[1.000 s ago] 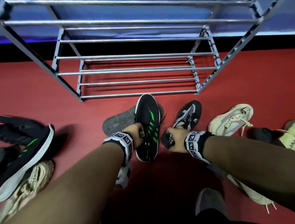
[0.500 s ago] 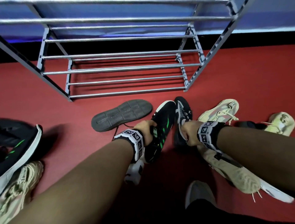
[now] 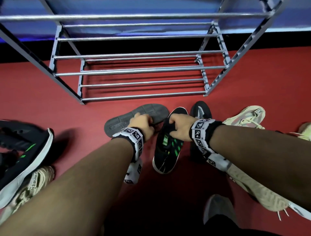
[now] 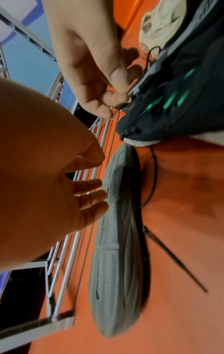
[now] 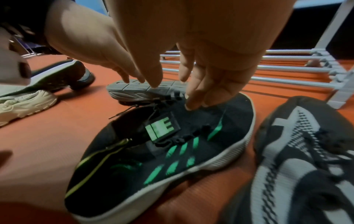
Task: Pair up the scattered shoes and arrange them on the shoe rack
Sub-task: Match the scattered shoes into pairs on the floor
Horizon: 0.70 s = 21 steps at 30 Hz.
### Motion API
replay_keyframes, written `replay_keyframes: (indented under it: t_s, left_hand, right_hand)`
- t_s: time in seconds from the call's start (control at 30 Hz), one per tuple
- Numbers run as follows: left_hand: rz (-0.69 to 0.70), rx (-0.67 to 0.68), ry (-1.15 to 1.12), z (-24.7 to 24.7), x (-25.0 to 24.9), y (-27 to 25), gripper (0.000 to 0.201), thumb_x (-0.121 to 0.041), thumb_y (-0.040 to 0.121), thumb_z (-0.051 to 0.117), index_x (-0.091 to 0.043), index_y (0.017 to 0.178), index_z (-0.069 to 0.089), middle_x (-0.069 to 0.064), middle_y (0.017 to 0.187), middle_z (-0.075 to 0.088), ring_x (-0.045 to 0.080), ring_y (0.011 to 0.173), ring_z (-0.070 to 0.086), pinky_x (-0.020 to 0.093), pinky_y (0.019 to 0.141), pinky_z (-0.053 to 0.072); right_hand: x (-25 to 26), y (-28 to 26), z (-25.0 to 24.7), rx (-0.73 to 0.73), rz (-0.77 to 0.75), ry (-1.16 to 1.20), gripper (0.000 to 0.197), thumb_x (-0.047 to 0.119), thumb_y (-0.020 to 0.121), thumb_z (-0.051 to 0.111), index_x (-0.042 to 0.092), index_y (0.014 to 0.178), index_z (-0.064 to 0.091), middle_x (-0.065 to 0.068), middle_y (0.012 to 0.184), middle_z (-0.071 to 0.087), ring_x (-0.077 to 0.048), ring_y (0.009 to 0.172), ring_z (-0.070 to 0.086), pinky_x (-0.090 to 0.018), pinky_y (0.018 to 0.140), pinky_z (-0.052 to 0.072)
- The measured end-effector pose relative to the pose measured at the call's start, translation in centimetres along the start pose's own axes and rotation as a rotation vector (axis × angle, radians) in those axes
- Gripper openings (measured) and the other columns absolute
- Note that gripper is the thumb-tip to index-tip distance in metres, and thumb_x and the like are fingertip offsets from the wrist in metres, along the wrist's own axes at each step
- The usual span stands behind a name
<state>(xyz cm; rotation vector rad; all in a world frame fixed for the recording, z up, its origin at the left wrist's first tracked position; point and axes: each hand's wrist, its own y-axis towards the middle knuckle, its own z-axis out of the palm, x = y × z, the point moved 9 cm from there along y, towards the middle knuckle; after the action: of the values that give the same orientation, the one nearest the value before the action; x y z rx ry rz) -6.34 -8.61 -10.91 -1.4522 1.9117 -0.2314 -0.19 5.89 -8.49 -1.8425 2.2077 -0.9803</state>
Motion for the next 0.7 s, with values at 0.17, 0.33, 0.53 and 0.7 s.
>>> replay_keyframes:
  t_s: [0.17,0.33,0.53,0.7]
  left_hand:
    - [-0.118,-0.005,0.137,-1.6,3.8,1.2,0.051,-0.028,0.079,0.064,-0.027,0.128,0.051,0.006,0.136,0.037,0.033,0.125,0.037,0.047,0.101,0.041]
    - [-0.183,0.130,0.162,-0.7,5.5,2.0,0.061,-0.042,0.077,0.069,-0.040,0.132,0.042,0.011,0.159,0.012,0.043,0.144,0.012,0.058,0.114,0.024]
    - [-0.217,0.063,0.224,-1.4,6.3,2.6,0.051,-0.019,0.083,0.061,-0.024,0.127,0.035,0.017,0.147,0.027,0.046,0.143,0.012,0.058,0.113,0.022]
    - [-0.292,0.000,0.169,-1.5,6.7,2.1,0.061,-0.021,0.075,0.074,-0.023,0.118,0.030,0.012,0.121,0.037,0.040,0.106,0.050,0.049,0.091,0.040]
  right_hand:
    - [2.3,2.2,1.3,0.012,-0.051,0.087,0.055,0.027,0.079,0.069,0.017,0.130,0.049,-0.002,0.117,0.058,-0.021,0.106,0.059,-0.032,0.090,0.048]
    - [3.7,3.7,2.2,0.020,-0.089,0.072,0.059,0.024,0.077,0.070,0.015,0.132,0.048,-0.003,0.119,0.052,-0.022,0.107,0.057,-0.035,0.094,0.046]
    - [3.5,4.8,3.2,0.072,-0.055,0.076,0.066,0.025,0.079,0.069,0.018,0.139,0.041,-0.004,0.124,0.058,-0.022,0.112,0.058,-0.032,0.095,0.046]
    - [2.8,4.4,4.2,0.118,-0.027,0.068,0.068,0.020,0.078,0.069,0.020,0.140,0.041,-0.004,0.123,0.061,-0.023,0.109,0.060,-0.032,0.093,0.048]
